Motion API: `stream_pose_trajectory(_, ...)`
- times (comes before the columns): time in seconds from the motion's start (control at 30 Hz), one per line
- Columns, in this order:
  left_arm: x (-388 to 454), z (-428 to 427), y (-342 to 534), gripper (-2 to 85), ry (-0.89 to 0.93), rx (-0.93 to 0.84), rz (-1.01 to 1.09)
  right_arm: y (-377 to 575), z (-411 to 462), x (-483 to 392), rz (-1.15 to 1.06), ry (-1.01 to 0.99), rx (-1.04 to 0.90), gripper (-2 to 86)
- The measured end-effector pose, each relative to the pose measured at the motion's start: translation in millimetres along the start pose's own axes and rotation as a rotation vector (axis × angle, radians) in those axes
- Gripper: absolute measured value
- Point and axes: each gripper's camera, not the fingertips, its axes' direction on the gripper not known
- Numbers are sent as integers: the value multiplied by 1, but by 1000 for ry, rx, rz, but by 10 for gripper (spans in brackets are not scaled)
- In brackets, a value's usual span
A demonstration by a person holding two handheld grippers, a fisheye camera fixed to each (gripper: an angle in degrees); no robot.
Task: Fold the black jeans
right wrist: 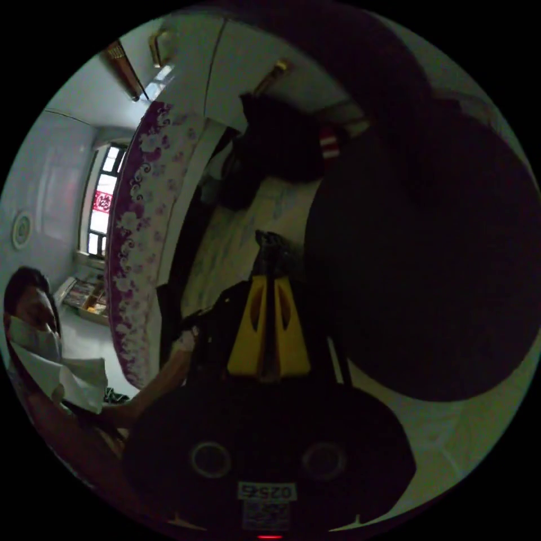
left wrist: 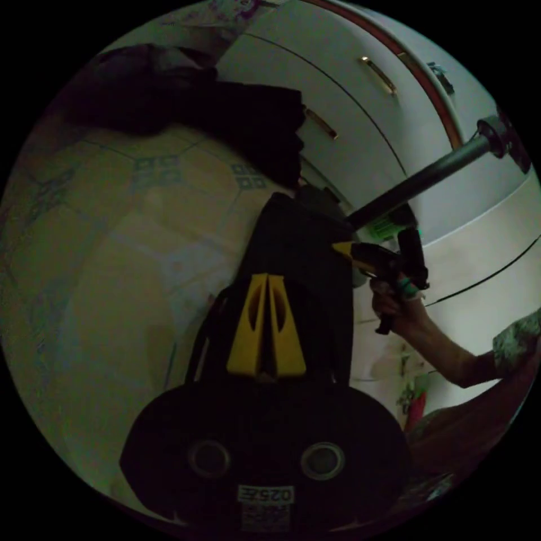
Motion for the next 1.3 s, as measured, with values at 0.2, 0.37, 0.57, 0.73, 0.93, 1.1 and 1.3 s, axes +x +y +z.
stream_pose_trajectory(0.2,-28,-109,-2,-11,240,63,5,22,-10,-45,-18,-301,65,-6)
stream_pose_trajectory(0.37,-44,-312,115,-14,261,33,-61,91,33,-183,-434,-547,-101,-5)
stream_pose_trajectory(0.57,-9,-522,393,-1,16,177,-379,288,127,-347,-935,-921,-512,0)
stream_pose_trajectory(0.73,72,-566,689,4,-226,806,-784,493,259,-394,-967,-894,-885,36)
stream_pose_trajectory(0.93,132,-486,870,3,-167,1305,-1077,703,385,-376,-1111,-725,-1527,104)
stream_pose_trajectory(1.1,131,-481,796,18,-406,1056,-1112,676,325,-408,-1375,-606,-1190,143)
stream_pose_trajectory(1.3,86,-484,755,74,-429,772,-1093,660,390,-451,-1564,-413,-1113,149)
